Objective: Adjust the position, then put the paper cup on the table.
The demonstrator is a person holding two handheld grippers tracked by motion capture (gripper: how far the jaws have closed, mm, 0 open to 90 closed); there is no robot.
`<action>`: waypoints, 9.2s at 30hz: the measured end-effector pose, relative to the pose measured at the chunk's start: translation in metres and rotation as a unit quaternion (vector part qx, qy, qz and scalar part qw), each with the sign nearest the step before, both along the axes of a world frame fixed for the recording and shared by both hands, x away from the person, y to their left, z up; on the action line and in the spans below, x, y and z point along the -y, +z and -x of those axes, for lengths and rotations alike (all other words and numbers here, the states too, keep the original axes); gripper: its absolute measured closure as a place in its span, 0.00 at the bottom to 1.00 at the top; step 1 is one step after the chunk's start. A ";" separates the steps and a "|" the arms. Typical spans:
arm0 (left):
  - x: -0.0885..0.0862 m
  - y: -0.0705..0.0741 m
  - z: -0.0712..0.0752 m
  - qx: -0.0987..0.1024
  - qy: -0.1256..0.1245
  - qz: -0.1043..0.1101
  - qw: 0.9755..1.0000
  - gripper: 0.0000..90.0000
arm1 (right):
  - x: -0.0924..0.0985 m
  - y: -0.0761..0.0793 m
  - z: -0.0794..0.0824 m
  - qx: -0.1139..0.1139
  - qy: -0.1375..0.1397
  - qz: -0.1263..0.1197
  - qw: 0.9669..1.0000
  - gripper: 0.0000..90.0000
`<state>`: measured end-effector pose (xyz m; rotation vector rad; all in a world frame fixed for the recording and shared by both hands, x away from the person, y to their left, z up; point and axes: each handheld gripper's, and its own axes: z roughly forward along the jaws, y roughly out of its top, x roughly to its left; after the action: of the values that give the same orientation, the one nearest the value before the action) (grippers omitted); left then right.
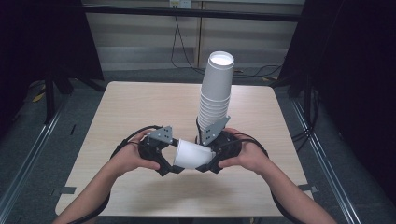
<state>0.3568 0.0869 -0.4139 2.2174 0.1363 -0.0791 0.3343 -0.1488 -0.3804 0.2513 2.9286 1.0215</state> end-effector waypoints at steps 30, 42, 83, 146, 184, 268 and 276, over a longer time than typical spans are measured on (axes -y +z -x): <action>-0.001 0.009 0.000 0.006 -0.004 0.009 1.000 0.10 | -0.002 -0.004 -0.002 0.006 -0.006 0.010 1.000 0.25; 0.002 0.015 0.000 0.010 0.005 0.001 1.000 0.11 | -0.004 -0.008 -0.001 0.017 -0.017 0.015 1.000 0.25; -0.021 0.019 -0.006 0.013 0.059 -0.090 0.994 0.11 | 0.022 -0.040 0.001 0.003 -0.096 -0.038 0.995 0.15; -0.062 0.012 -0.028 -0.035 0.126 -0.206 0.970 0.11 | 0.069 -0.122 0.020 0.020 -0.179 -0.038 0.983 0.12; -0.053 0.014 -0.045 -0.016 0.159 -0.274 0.948 0.06 | 0.071 -0.124 0.021 0.026 -0.190 -0.050 0.980 0.12; -0.079 -0.040 -0.034 -0.031 0.207 -0.139 0.968 0.10 | 0.070 -0.125 0.021 0.027 -0.190 -0.050 0.980 0.12; -0.095 -0.046 -0.030 -0.025 0.211 -0.135 0.968 0.11 | 0.070 -0.125 0.021 0.027 -0.190 -0.050 0.980 0.12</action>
<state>0.3867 0.1816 -0.4604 2.4060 0.6774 0.1247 0.3133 -0.2193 -0.5050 0.7388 2.6334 1.0899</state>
